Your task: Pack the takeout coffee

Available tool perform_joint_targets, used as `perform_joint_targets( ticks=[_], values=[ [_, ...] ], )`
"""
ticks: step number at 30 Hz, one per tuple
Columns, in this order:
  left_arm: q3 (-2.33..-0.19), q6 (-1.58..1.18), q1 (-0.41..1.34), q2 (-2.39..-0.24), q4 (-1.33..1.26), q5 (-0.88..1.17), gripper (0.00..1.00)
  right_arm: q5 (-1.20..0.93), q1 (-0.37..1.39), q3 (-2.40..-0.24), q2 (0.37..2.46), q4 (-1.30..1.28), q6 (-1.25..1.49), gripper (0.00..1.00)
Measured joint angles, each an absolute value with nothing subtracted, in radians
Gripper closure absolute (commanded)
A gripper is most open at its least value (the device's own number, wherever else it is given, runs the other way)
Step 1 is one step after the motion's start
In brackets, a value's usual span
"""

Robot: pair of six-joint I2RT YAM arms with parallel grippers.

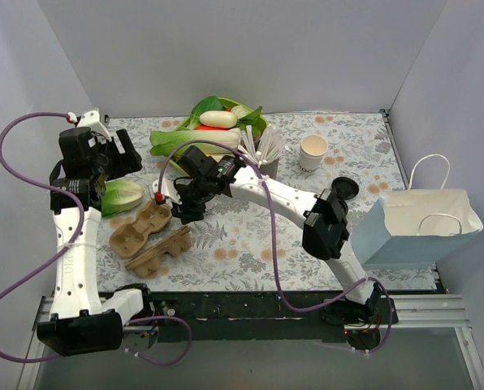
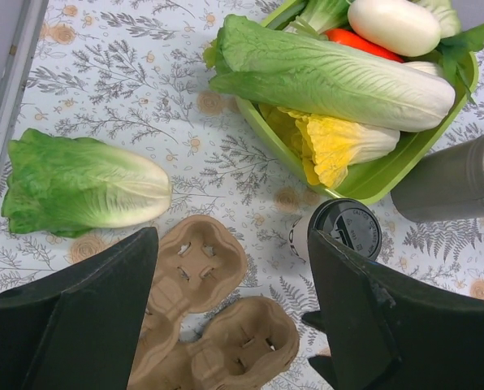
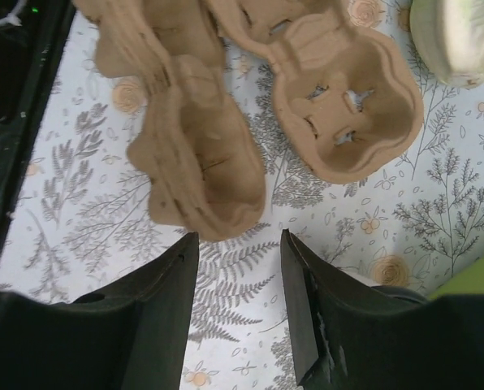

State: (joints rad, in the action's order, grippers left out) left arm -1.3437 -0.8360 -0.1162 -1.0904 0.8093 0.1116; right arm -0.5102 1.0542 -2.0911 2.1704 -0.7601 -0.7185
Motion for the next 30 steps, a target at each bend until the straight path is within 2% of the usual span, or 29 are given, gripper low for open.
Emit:
perform_joint_targets(
  ticks=[11, 22, 30],
  values=[
    [-1.344, -0.836, -0.123, -1.039, 0.815, 0.100, 0.25, -0.503, 1.054, -2.164, 2.284, -0.754, -0.743, 0.52],
    [-1.317, -0.838, -0.123, -1.021, 0.816, 0.108, 0.25, -0.512, 1.068, -2.148, 2.292, -0.767, -0.825, 0.61],
    [-1.315, -0.843, -0.123, -1.021, 0.816, 0.117, 0.26, -0.503, 1.076, -2.143, 2.292, -0.786, -0.845, 0.62]
  ],
)
